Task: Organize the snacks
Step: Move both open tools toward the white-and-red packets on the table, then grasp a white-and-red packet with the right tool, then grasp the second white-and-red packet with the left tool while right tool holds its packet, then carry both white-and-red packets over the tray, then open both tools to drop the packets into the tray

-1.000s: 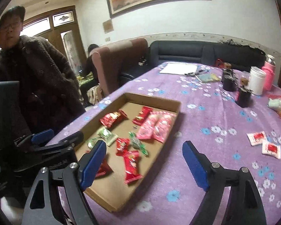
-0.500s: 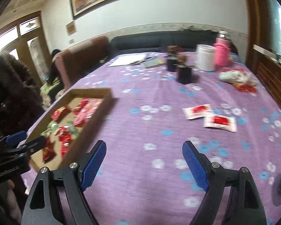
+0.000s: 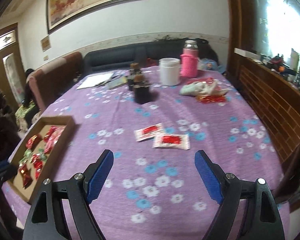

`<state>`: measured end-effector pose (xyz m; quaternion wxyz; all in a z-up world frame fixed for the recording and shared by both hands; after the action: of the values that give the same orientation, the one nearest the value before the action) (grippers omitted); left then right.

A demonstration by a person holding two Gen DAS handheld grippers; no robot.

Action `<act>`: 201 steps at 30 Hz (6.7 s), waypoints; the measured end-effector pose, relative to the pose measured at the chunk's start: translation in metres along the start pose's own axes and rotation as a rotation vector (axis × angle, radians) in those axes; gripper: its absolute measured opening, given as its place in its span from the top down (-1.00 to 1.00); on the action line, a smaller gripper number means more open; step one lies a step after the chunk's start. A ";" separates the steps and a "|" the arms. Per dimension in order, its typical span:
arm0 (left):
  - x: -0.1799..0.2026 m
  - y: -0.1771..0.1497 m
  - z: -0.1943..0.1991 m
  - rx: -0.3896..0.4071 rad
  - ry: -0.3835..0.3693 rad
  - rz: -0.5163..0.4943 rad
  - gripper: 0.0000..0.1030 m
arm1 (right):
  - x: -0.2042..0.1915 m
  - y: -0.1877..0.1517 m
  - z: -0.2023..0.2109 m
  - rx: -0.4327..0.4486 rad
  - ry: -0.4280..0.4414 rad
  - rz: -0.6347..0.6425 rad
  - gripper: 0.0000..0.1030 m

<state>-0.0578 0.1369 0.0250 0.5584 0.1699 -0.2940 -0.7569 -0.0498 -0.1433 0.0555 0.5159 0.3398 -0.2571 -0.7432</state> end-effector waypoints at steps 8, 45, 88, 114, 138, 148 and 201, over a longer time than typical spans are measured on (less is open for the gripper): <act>0.014 -0.003 -0.018 -0.034 -0.154 0.077 -0.60 | 0.033 0.005 -0.055 -0.119 -0.008 -0.118 -0.66; 0.061 0.024 -0.052 -0.023 -0.168 -0.009 -0.60 | 0.049 -0.001 -0.139 -0.314 0.030 -0.174 0.10; 0.160 0.069 -0.156 -0.060 -0.128 -0.144 0.95 | 0.095 -0.001 -0.117 -0.146 -0.012 -0.288 0.42; 0.165 0.069 -0.178 -0.068 -0.022 -0.259 0.52 | 0.094 -0.002 -0.121 -0.150 0.003 -0.294 0.42; -0.082 0.017 -0.020 0.084 0.109 0.179 0.51 | -0.097 -0.020 -0.061 -0.246 0.384 -0.067 0.43; -0.112 -0.027 -0.030 0.045 0.044 0.258 0.50 | -0.243 -0.070 -0.069 -0.368 0.464 0.154 0.44; -0.127 -0.027 0.034 0.176 0.277 0.284 -0.20 | -0.283 -0.082 -0.061 -0.432 0.493 0.142 0.08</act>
<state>-0.0574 0.2707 0.0256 0.6776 0.2770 -0.3006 -0.6114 0.0159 0.1483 0.0241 0.6729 0.3735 0.0159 -0.6382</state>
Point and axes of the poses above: each gripper's, at about its wrist camera, not at the fingertips, and z roughly against the way its jaws point, x to its right, y to its top, the point moved 9 cm from there along -z, roughly the way its jaws point, and after that the axes turned 14 degrees about -z, right-handed, at the moved point
